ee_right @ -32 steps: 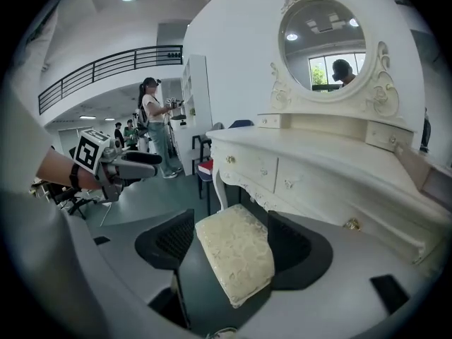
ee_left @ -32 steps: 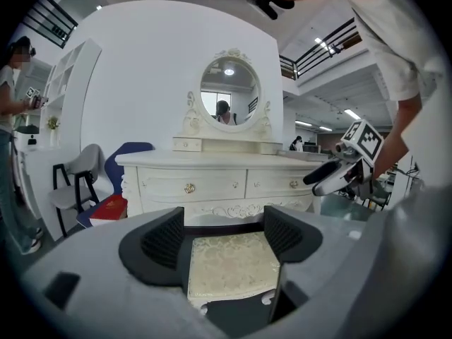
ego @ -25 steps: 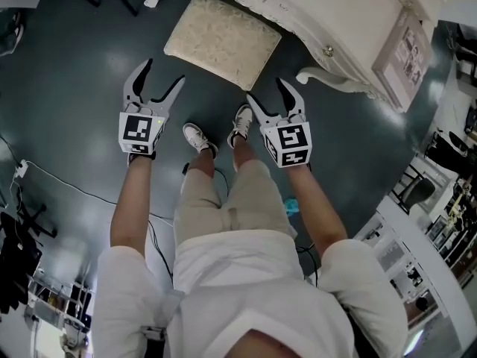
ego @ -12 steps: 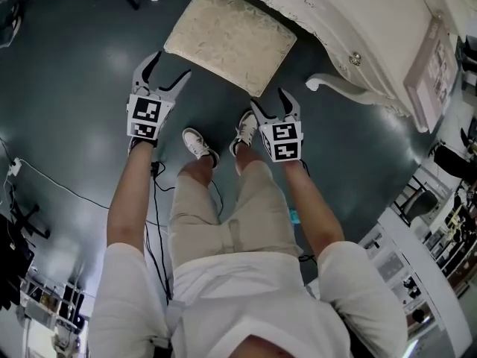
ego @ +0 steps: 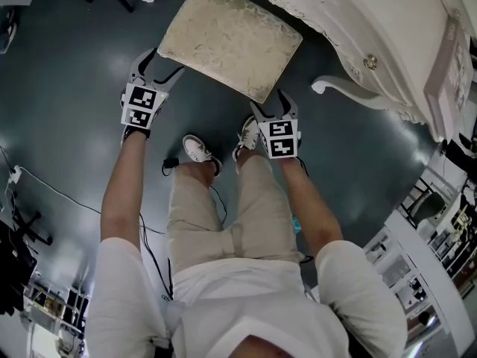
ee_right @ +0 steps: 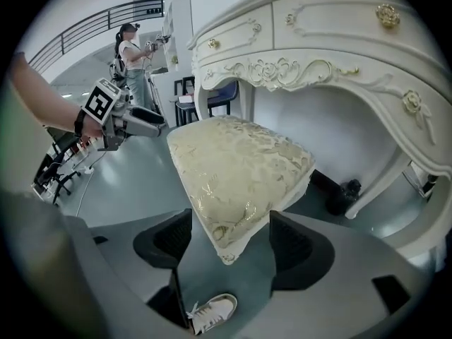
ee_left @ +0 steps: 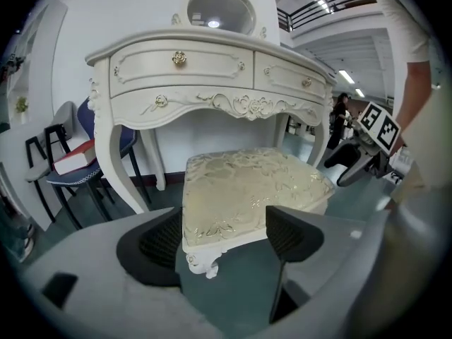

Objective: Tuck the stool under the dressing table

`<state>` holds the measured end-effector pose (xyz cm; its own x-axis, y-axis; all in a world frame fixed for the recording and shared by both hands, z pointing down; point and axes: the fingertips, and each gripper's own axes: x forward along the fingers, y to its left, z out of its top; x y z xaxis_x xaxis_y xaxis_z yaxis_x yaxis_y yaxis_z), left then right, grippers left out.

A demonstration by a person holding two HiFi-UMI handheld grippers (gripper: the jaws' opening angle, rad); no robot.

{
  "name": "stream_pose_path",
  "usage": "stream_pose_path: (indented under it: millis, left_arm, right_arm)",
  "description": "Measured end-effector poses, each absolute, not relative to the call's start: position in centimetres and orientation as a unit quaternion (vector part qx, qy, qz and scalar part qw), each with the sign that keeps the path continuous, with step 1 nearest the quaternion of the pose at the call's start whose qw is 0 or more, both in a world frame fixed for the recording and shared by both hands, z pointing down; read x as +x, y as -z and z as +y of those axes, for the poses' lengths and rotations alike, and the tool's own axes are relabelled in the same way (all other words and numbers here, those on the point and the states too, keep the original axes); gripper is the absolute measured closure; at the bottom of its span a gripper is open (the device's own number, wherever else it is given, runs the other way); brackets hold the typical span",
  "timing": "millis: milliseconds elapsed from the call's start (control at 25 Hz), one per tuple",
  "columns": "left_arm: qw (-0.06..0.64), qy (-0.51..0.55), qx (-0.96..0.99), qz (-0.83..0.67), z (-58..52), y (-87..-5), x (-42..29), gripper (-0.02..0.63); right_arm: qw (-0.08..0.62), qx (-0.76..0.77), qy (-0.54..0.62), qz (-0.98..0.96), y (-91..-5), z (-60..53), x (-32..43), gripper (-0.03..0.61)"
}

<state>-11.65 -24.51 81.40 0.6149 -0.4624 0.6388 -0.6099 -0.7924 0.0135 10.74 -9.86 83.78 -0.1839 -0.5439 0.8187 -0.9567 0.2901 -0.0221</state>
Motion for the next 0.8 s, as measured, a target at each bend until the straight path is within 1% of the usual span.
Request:
stream_pose_path:
  millis: [320,560,800]
  left_arm:
    - [0.104,-0.347,0.891,-0.273,-25.1,-83.5,-12.1,0.229]
    - [0.103,-0.36,0.891,-0.257,-25.8,-84.8,-11.6,0.229]
    - [0.111,-0.351,0.894,-0.254,-25.7,-85.6,-10.9,0.23]
  right_arm:
    - [0.382,0.517,-0.267,-0.718,-85.2,-10.1,11.0,0.247]
    - [0.38,0.511,-0.262,-0.725,-85.8,-10.7,10.7,0.247]
    - [0.388,0.505,-0.266,-0.724,-86.8,-10.7,10.5,0.247]
